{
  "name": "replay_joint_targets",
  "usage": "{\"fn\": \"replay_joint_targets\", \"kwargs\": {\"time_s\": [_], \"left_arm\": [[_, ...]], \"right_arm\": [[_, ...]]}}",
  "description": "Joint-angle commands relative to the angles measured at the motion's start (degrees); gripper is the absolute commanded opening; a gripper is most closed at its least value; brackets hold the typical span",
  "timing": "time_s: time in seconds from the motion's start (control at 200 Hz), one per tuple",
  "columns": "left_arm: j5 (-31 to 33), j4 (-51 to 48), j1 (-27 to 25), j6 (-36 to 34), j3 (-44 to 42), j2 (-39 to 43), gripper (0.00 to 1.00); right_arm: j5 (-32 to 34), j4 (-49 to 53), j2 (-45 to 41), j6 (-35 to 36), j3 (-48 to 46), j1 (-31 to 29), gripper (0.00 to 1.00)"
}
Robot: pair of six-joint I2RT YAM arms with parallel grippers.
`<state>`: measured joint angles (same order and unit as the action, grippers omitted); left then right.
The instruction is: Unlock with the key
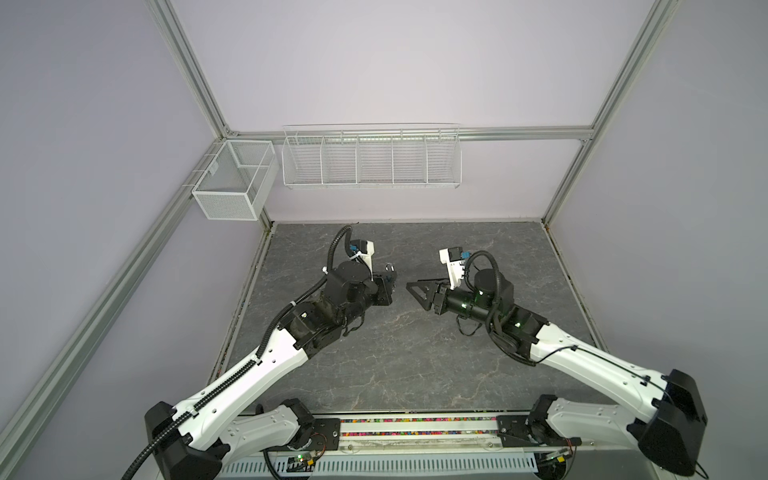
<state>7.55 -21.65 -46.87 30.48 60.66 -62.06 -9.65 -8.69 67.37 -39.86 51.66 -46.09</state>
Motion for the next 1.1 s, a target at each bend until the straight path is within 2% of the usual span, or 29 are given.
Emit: {"fn": "replay_joint_targets", "kwargs": {"time_s": [0.0,0.16,0.3,0.55,0.765,1.095], "left_arm": [[-3.5,0.4,0.2,-12.9,-3.2,1.4,0.00],[-5.1,4.5,0.2,-21.5,-9.2,3.9,0.00],[-6.4,8.2,0.2,-25.6,-13.1,5.1,0.00],[-7.7,11.9,0.2,-26.9,-15.1,3.0,0.00],[-7.3,15.9,0.2,-26.3,-16.7,3.5,0.00],[-8.1,16.2,0.2,-26.0,-16.0,2.6,0.00]], "right_arm": [[-1.0,12.4,-0.4,6.2,5.3,1.9,0.65],[-2.9,22.7,1.8,11.7,10.3,3.7,0.70],[-4.0,29.8,5.4,16.4,15.1,4.4,0.72],[-4.9,36.3,11.4,21.7,22.1,4.3,0.74],[-4.6,39.5,15.7,23.3,27.3,4.4,0.75],[-4.6,40.9,19.9,25.0,31.7,4.2,0.76]]}}
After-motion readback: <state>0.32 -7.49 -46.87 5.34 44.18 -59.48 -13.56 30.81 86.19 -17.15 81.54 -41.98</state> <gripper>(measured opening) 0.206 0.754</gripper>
